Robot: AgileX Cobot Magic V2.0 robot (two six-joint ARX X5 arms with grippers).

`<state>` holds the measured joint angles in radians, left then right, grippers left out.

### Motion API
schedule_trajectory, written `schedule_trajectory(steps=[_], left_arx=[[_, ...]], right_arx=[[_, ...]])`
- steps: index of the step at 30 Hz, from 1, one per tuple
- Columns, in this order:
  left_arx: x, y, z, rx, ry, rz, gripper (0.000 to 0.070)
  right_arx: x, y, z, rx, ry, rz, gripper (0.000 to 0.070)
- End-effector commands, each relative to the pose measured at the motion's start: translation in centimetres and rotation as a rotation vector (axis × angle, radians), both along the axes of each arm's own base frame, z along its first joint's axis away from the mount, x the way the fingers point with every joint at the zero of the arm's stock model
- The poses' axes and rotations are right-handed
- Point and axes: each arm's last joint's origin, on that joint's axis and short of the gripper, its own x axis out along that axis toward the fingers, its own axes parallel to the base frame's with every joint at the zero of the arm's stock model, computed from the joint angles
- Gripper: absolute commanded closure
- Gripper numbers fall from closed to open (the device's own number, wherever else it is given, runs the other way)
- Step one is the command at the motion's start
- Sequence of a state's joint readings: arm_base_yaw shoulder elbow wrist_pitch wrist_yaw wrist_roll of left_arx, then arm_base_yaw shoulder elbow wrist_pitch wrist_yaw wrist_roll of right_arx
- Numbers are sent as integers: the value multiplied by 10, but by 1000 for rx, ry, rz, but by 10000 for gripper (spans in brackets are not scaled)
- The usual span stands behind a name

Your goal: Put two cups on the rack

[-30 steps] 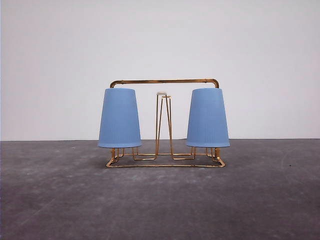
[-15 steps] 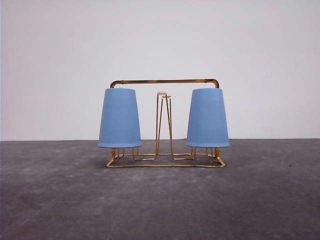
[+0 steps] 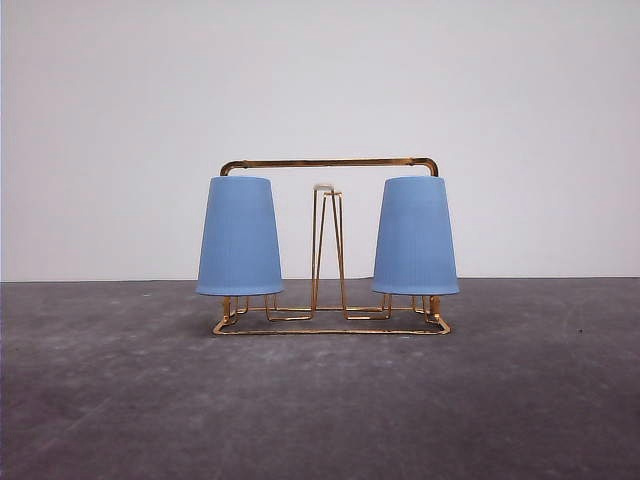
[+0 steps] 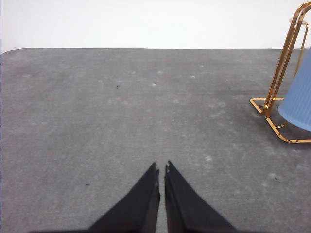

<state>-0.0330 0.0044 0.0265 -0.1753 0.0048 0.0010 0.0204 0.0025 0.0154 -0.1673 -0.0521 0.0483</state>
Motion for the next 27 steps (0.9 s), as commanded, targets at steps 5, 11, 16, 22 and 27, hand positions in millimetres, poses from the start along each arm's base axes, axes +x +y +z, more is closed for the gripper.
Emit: schedule_trajectory(steps=[5,11,16,22,27], left_arx=[[1,0,-3,9,-3,0,700],[1,0,-3,9,-3,0,700],[1,0,-3,9,-3,0,700],[1,0,-3,9,-3,0,700],[1,0,-3,9,-3,0,700]], right_arx=[[0,0,0,-8,-6,3,674],[0,0,0,-8,-6,3,674],[0,0,0,-8,-6,3,674],[0,0,0,-8,-6,3,674],[0,0,0,-8,-6,3,674]])
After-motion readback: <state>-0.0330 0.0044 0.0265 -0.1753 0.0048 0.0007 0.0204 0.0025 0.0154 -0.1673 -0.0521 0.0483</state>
